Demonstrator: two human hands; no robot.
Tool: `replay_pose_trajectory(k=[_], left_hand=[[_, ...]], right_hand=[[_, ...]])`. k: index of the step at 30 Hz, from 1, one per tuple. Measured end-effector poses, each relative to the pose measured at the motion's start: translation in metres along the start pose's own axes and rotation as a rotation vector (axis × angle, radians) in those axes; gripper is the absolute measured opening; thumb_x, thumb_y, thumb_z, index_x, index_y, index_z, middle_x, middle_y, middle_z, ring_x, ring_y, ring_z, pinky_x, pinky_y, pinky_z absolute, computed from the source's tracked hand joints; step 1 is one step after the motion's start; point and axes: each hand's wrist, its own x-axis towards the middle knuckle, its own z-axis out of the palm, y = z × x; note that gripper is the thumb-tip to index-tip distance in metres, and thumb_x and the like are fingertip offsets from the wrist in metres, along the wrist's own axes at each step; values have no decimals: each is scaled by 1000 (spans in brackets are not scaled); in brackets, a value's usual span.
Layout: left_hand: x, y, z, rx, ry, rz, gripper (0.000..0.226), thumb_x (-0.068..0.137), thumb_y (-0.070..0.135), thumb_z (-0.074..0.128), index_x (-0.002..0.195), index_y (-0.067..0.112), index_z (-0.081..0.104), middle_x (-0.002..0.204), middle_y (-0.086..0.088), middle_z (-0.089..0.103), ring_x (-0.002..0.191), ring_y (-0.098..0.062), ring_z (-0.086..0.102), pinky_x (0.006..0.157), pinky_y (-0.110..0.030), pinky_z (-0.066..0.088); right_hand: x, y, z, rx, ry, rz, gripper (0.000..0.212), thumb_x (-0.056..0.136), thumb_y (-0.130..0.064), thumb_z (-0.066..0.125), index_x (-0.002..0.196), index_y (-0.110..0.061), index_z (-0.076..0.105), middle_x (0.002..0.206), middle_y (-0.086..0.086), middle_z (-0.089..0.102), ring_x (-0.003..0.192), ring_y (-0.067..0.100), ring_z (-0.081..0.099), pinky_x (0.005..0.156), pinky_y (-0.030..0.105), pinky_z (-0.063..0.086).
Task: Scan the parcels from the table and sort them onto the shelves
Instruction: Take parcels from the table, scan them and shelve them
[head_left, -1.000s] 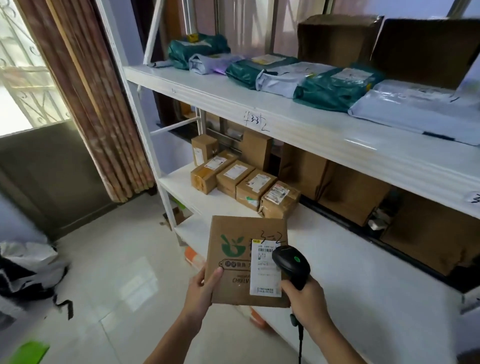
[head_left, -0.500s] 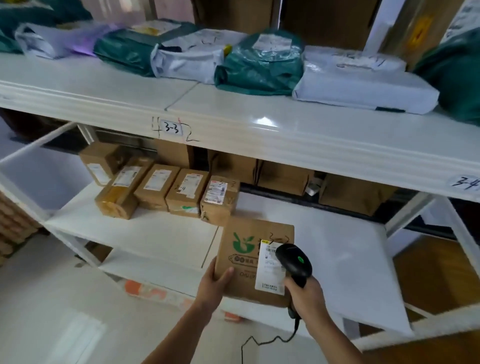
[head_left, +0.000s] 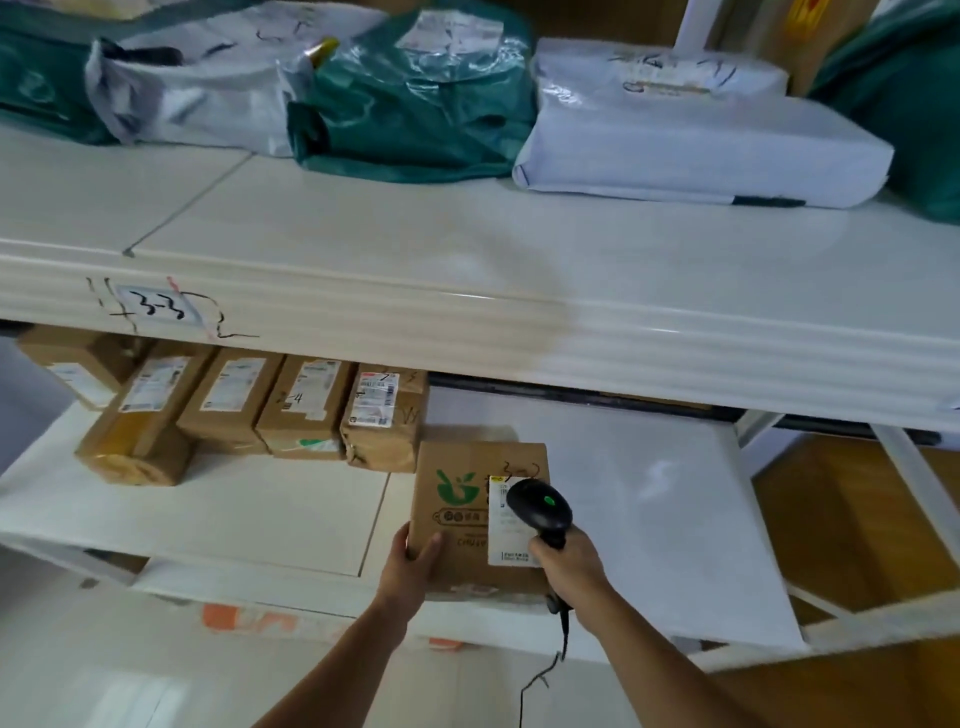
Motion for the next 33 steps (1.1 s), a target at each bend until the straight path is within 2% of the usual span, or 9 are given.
replay_pose_trajectory(k=[5,10,14,16,19,23,29,31,33], left_hand=[[11,18,6,101,34,9,63,101,40,67,152,11,43,126,-6,67,113,-31,67,95,-48,60],[11,38,10,236,58,-35,58,105,42,58,150,9,41,120,-5,61,104,-25,61,67,-26,50],[30,47,13,294,117,-97,66,101,53,60,142,3,46,125,-14,63,100,-30,59,90,-45,56],[38,52,12,279,149,-183,78,95,64,63,141,4,45,127,-15,61,106,-35,59,95,-51,55],[53,60,10,178,148,-297,95,82,77,69,142,7,46,126,-17,61,109,-37,63,84,-51,56],[66,75,8,40,82,-294,76,89,66,70,134,8,50,103,-13,65,89,-33,72,76,-45,61],[98,96,12,-180,115,-290,86,79,59,84,138,9,46,110,-21,68,80,-39,77,57,-43,65],[102,102,14,-152,94,-282,79,85,60,77,138,8,49,105,-20,67,84,-38,76,61,-44,65],[100,107,13,-163,57,-273,72,92,56,72,140,8,48,99,-20,63,91,-40,74,77,-49,65]], right_hand=[[12,-5,5,8,26,3,23,90,-22,60,113,-22,62,105,2,70,93,17,64,62,21,47],[14,6,7,83,97,33,9,90,-21,65,100,-21,63,91,1,67,81,17,60,60,22,43],[23,4,13,71,96,61,13,88,-23,64,100,-18,64,84,2,65,74,15,59,62,25,44],[28,-1,17,41,105,43,14,87,-22,64,100,-16,64,84,3,65,74,15,60,61,26,45],[37,-11,21,42,126,8,13,87,-21,64,99,-14,64,81,2,64,74,13,59,61,26,45],[50,-24,24,43,113,-23,12,88,-20,63,99,-15,64,81,3,63,72,13,58,62,26,45],[69,-37,28,80,100,-81,5,89,-17,62,94,-18,62,79,0,62,72,11,57,60,22,42],[70,-39,30,81,100,-97,5,89,-17,62,93,-20,61,78,-1,61,72,11,57,60,22,41],[67,-40,31,93,111,-120,8,88,-16,62,94,-22,60,78,-2,61,72,10,57,59,20,40]])
